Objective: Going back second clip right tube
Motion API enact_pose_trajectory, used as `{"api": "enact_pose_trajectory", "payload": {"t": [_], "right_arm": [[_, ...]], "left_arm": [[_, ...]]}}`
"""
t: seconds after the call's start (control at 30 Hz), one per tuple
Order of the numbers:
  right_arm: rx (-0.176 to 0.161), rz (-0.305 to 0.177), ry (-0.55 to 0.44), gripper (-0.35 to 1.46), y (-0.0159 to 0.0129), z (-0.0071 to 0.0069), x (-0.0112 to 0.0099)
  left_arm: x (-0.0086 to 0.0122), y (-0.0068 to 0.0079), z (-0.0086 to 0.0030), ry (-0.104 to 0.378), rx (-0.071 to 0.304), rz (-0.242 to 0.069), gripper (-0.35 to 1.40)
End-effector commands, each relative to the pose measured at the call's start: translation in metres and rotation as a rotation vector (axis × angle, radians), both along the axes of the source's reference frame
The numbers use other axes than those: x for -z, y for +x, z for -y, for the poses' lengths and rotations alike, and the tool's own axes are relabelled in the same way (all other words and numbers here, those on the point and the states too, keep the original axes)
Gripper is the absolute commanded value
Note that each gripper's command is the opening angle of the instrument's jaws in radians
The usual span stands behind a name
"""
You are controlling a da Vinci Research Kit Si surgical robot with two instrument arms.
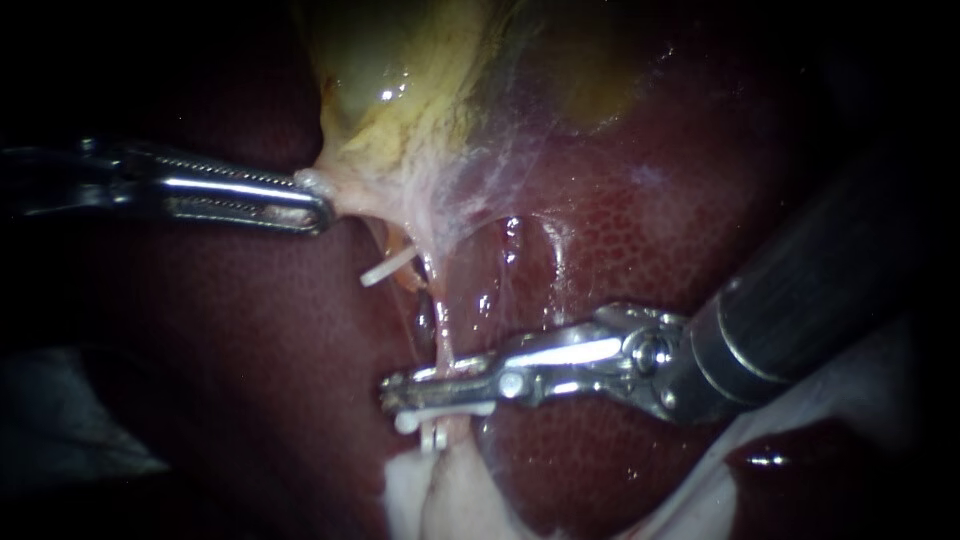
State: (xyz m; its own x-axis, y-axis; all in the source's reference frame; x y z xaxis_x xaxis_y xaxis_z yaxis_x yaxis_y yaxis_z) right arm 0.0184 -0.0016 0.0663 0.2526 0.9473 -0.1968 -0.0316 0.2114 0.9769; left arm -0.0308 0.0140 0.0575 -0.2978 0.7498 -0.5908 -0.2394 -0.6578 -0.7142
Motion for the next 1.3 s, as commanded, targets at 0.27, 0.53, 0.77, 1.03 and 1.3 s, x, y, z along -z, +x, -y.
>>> {"api": "enact_pose_trajectory", "payload": {"t": [0.27,0.53,0.77,1.03,1.3], "right_arm": [[-0.023,-0.001,-0.221,0.43,0.0014,0.0,-0.0015],[0.014,0.098,-0.496,0.5,-0.0001,-0.0011,-0.0026],[0.064,0.08,-0.689,0.5,-0.0032,-0.002,0.0],[0.116,0.017,-0.855,0.5,-0.0083,-0.004,0.0051],[0.203,0.053,-0.931,0.5,-0.0129,-0.0051,0.0096]], "left_arm": [[0.0,0.0001,0.0,0.0,0.0,0.001,-0.35],[-0.0002,0.0004,-0.0001,0.0,-0.002,0.002,-0.35],[-0.0002,0.0005,-0.0001,0.0,-0.003,0.002,-0.35],[-0.0002,0.0007,-0.0001,0.0,-0.004,0.003,-0.35],[-0.0005,0.0008,-0.0002,0.0,-0.005,0.003,-0.35]]}}
